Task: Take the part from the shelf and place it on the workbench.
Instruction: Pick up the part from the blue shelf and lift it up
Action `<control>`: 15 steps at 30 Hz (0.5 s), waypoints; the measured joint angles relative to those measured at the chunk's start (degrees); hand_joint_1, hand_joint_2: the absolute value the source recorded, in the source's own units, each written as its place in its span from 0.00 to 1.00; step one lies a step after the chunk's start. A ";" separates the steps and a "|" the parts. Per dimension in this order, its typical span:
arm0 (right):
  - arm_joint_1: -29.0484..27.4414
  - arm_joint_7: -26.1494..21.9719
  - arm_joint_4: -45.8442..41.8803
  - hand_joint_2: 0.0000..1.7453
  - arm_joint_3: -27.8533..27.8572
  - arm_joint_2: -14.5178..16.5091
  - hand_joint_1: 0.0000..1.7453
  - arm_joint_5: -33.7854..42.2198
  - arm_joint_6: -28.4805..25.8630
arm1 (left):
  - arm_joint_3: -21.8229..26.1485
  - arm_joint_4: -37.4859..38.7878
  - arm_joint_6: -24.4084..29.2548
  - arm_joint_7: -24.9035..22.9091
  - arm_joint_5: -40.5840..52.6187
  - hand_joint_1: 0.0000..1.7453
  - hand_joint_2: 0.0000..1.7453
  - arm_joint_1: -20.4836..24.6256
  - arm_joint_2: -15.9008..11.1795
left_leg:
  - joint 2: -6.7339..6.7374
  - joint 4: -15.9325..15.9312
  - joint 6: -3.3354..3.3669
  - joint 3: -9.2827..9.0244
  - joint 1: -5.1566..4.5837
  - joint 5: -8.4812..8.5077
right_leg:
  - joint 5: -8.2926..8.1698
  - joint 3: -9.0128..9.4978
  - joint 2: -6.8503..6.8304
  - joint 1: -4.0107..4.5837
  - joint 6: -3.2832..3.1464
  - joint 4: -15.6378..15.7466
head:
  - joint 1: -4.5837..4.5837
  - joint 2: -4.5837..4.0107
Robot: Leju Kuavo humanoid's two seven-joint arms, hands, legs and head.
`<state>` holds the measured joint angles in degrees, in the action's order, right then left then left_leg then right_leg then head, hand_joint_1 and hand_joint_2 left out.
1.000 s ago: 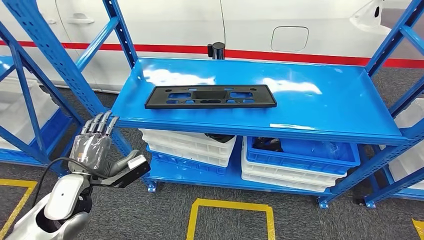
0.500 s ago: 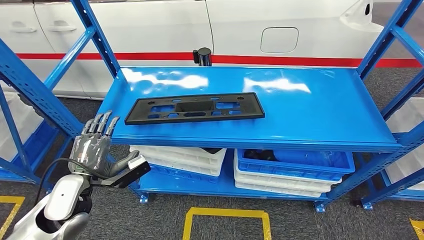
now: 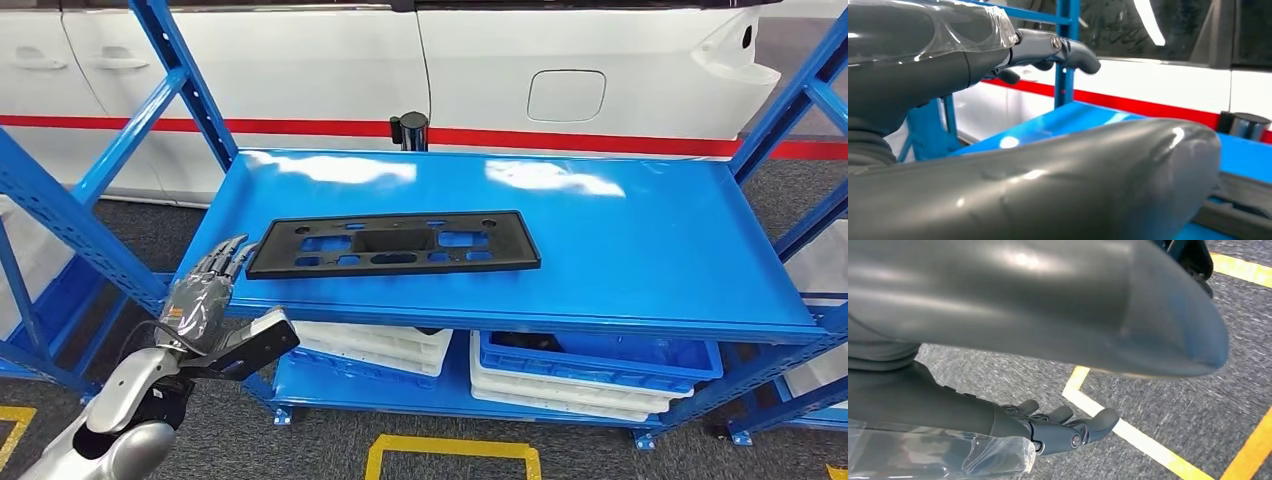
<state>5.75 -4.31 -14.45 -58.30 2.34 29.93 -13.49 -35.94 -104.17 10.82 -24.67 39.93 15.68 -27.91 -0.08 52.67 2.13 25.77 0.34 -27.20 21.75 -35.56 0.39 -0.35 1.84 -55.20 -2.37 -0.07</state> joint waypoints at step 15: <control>0.25 -0.16 0.04 0.00 0.00 0.04 0.00 0.19 0.11 | 0.05 0.04 -0.38 -3.50 9.56 0.00 0.75 0.68 -0.10 | 0.02 2.16 0.23 5.42 -0.98 1.89 | 0.84 1.82 0.22 0.91 -1.76 0.52 | -0.39 0.00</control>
<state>6.00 -4.47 -14.40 -58.30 2.39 30.12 -13.38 -35.88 -104.13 10.44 -28.17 49.49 16.36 -28.02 -0.06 54.84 2.36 31.18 -0.64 -25.31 22.59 -33.74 0.61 0.56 0.09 -54.67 -2.76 -0.07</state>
